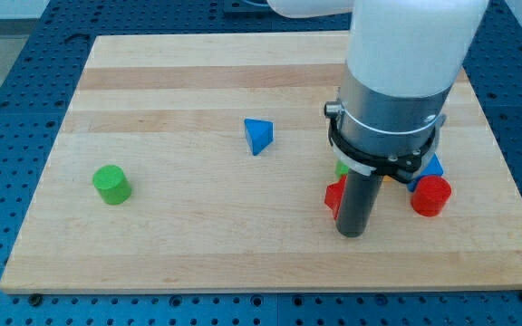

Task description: Move the red star towards the green circle

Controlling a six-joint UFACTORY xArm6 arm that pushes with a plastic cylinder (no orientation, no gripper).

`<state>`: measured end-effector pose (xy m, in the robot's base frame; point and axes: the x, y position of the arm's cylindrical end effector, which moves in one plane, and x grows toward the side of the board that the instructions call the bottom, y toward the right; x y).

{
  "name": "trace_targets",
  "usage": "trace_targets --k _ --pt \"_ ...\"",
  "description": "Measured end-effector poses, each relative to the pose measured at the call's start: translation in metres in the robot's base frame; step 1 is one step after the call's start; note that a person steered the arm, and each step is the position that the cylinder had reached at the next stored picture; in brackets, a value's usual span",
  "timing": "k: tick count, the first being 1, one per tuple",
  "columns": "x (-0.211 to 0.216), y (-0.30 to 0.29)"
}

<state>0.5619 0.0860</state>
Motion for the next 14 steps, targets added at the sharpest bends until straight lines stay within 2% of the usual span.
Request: trace_targets --k 2,3,4,6,8,10,14 --pt "-0.001 0.05" --pt "-0.028 0.057" --pt "-0.032 0.027" --pt "-0.044 -0.073" --pt "-0.05 -0.132" --pt "-0.035 -0.117" --pt "-0.062 -0.185"
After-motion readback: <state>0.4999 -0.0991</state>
